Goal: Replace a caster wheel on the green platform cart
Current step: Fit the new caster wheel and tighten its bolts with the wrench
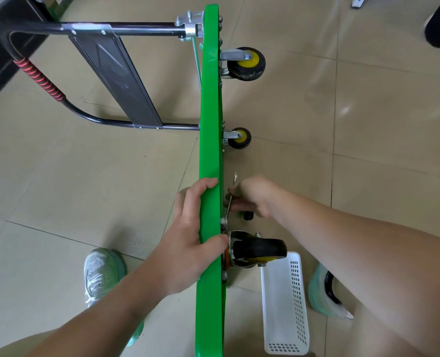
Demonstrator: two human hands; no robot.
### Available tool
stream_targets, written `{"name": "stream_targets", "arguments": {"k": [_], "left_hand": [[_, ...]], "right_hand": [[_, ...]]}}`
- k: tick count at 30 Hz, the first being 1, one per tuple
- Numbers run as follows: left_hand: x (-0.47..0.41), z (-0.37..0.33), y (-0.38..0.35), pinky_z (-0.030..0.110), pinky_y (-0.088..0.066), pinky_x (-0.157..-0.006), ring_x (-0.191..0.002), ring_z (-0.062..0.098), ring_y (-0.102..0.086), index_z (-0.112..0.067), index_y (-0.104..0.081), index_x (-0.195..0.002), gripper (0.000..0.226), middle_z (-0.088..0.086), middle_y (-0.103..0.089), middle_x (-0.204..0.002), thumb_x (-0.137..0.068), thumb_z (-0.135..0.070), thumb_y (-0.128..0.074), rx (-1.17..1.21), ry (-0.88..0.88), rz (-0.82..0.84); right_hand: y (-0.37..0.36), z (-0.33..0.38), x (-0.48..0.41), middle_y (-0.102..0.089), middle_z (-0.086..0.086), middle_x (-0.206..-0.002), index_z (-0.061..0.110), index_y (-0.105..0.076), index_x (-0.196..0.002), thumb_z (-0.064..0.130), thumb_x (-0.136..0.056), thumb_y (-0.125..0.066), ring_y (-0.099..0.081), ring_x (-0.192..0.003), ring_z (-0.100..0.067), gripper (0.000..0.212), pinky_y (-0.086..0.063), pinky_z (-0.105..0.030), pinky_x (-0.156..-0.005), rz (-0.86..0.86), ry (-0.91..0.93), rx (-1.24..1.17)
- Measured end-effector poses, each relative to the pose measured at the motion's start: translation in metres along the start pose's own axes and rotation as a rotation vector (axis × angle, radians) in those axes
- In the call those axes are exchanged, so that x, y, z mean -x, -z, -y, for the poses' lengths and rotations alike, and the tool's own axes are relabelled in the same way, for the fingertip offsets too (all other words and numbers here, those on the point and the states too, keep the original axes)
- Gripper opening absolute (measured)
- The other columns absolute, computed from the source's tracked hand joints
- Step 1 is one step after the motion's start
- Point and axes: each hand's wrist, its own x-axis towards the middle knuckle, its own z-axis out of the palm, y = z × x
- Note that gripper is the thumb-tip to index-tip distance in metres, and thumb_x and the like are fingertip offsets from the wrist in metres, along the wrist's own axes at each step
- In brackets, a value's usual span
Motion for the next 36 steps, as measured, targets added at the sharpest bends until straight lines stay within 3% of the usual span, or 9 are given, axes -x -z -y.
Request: {"name": "stream_targets", "arguments": {"k": [2,6,9,11,15,20,28,32,36], "left_hand": [[0.0,-0.001,0.001,0.027,-0.052,-0.082,-0.096,0.01,-0.054,-0.07,-0.021,-0.132,0.076,-0.019,-0.034,-0.128,-0.07,-0.047,-0.059,-0.008,-0.003,0.002],[-0.001,-0.001,0.001,0.023,-0.053,-0.08,-0.095,0.008,-0.055,-0.071,-0.02,-0.13,0.076,-0.021,-0.033,-0.127,-0.071,-0.046,-0.06,-0.008,-0.007,0.0],[0.0,0.001,0.0,0.017,-0.051,-0.08,-0.098,0.004,-0.054,-0.068,-0.021,-0.133,0.078,-0.022,-0.032,-0.128,-0.075,-0.036,-0.063,-0.002,-0.011,-0.006],[0.0,0.0,-0.001,0.015,-0.051,-0.081,-0.099,0.002,-0.053,-0.066,-0.022,-0.135,0.077,-0.021,-0.033,-0.129,-0.073,-0.043,-0.062,0.012,-0.006,-0.01],[0.001,0.001,-0.002,0.02,-0.051,-0.088,-0.102,0.006,-0.055,-0.061,-0.024,-0.138,0.077,-0.01,-0.036,-0.134,-0.071,-0.048,-0.059,0.035,-0.009,-0.023],[0.002,0.003,-0.004,0.038,-0.053,-0.091,-0.103,0.021,-0.058,-0.06,-0.028,-0.138,0.075,-0.001,-0.038,-0.137,-0.072,-0.045,-0.061,0.06,-0.015,-0.032],[0.001,0.003,-0.004,0.02,-0.05,-0.092,-0.108,0.009,-0.056,-0.063,-0.029,-0.135,0.074,-0.003,-0.037,-0.139,-0.07,-0.045,-0.06,0.066,-0.022,-0.038],[0.001,0.001,-0.003,0.036,-0.053,-0.092,-0.104,0.013,-0.057,-0.066,-0.027,-0.134,0.074,-0.003,-0.037,-0.136,-0.07,-0.047,-0.06,0.047,-0.003,-0.023],[0.001,0.002,-0.002,0.042,-0.053,-0.091,-0.103,0.016,-0.058,-0.065,-0.026,-0.135,0.075,-0.003,-0.037,-0.136,-0.071,-0.047,-0.06,0.026,-0.003,-0.014]], "right_hand": [[0.001,-0.004,-0.001,-0.067,-0.012,-0.071,-0.001,-0.058,-0.099,-0.002,-0.101,-0.051,-0.068,-0.048,-0.019,0.008,-0.059,-0.03,-0.049,0.025,-0.057,-0.046],[0.009,0.002,0.007,-0.067,-0.009,-0.054,0.0,-0.055,-0.09,-0.005,-0.102,-0.046,-0.066,-0.042,-0.017,0.015,-0.057,-0.03,-0.043,0.024,-0.029,-0.126],[0.018,0.017,0.017,-0.068,-0.011,-0.082,-0.002,-0.054,-0.109,-0.006,-0.1,-0.046,-0.07,-0.05,-0.017,0.013,-0.057,-0.03,-0.045,-0.025,0.121,-0.142],[0.022,0.025,0.028,-0.068,-0.012,-0.089,-0.001,-0.06,-0.105,-0.005,-0.097,-0.056,-0.072,-0.057,-0.018,0.009,-0.059,-0.03,-0.052,-0.047,0.271,-0.099],[0.02,0.02,0.053,-0.073,-0.008,-0.082,0.013,-0.071,-0.086,-0.003,-0.09,-0.069,-0.075,-0.075,-0.022,0.016,-0.061,-0.03,-0.066,0.014,0.558,0.061],[0.016,0.009,0.06,-0.076,-0.006,-0.087,0.019,-0.072,-0.093,-0.003,-0.091,-0.069,-0.074,-0.083,-0.017,0.022,-0.062,-0.034,-0.076,0.091,0.701,0.107],[0.009,0.003,0.053,-0.076,-0.01,-0.098,0.02,-0.071,-0.097,-0.004,-0.093,-0.065,-0.074,-0.092,-0.019,0.025,-0.061,-0.038,-0.084,0.179,0.694,0.09],[0.013,0.001,0.043,-0.076,-0.013,-0.102,0.004,-0.07,-0.116,-0.003,-0.094,-0.063,-0.075,-0.092,-0.018,0.024,-0.062,-0.031,-0.078,0.137,0.636,0.045],[0.012,0.003,0.035,-0.076,-0.015,-0.102,0.001,-0.069,-0.118,-0.001,-0.093,-0.065,-0.075,-0.092,-0.022,0.026,-0.062,-0.032,-0.077,0.087,0.597,0.041]]}}
